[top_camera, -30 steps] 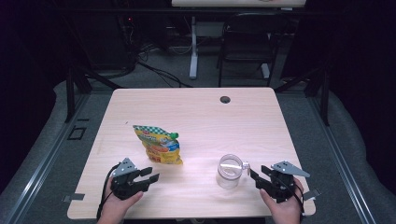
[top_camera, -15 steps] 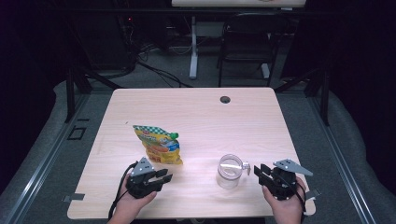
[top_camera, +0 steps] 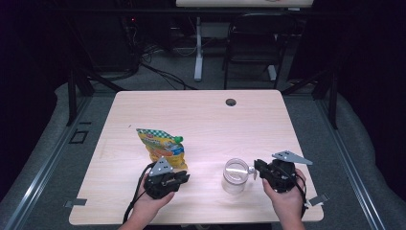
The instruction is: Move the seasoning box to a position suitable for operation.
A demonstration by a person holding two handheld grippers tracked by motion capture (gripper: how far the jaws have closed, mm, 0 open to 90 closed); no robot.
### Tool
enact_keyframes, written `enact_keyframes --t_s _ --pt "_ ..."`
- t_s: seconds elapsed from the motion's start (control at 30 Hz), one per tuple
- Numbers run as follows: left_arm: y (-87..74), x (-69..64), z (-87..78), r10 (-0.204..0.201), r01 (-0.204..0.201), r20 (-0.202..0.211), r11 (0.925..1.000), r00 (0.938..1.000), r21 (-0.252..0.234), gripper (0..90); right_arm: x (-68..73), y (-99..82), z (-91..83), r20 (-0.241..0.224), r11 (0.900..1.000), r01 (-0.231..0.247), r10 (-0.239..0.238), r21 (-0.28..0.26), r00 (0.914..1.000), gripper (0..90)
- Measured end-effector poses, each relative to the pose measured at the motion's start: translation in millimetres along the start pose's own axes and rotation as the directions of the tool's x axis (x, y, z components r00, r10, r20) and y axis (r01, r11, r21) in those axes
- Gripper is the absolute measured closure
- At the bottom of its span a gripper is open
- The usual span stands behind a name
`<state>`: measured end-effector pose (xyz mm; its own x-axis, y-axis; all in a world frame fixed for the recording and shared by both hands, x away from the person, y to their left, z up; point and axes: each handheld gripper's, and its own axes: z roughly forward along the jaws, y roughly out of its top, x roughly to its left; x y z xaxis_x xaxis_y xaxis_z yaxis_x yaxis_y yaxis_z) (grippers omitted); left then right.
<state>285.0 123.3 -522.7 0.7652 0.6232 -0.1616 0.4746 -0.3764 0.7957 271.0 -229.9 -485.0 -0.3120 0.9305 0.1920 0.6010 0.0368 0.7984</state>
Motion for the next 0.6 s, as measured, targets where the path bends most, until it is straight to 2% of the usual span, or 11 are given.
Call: enact_keyframes --t_s 0.2,0.23,0.4,0.6 --pt "8.3 -8.4 12.6 0.024 -0.024 0.015 0.9996 0.9996 0.018 83.5 -0.8 -5.6 4.3 -0.003 1.0 -0.004 0.004 -0.002 1.0 81.9" --pt "11.2 -11.9 17.1 0.035 -0.036 0.014 0.9992 0.9993 0.019 84.4 -3.0 -6.8 4.2 -0.009 0.9995 -0.023 0.023 -0.02 0.9997 81.7" --pt "18.1 -18.4 26.0 0.054 -0.054 0.028 0.9983 0.9982 0.022 88.5 -8.3 -7.5 3.2 -0.031 0.9985 -0.049 0.048 -0.024 0.9984 81.7" --pt "23.3 -23.1 34.2 0.057 -0.058 0.044 0.9981 0.9974 0.021 90.0 -9.9 -8.5 3.0 -0.057 0.9963 -0.079 0.077 -0.034 0.9954 81.2"
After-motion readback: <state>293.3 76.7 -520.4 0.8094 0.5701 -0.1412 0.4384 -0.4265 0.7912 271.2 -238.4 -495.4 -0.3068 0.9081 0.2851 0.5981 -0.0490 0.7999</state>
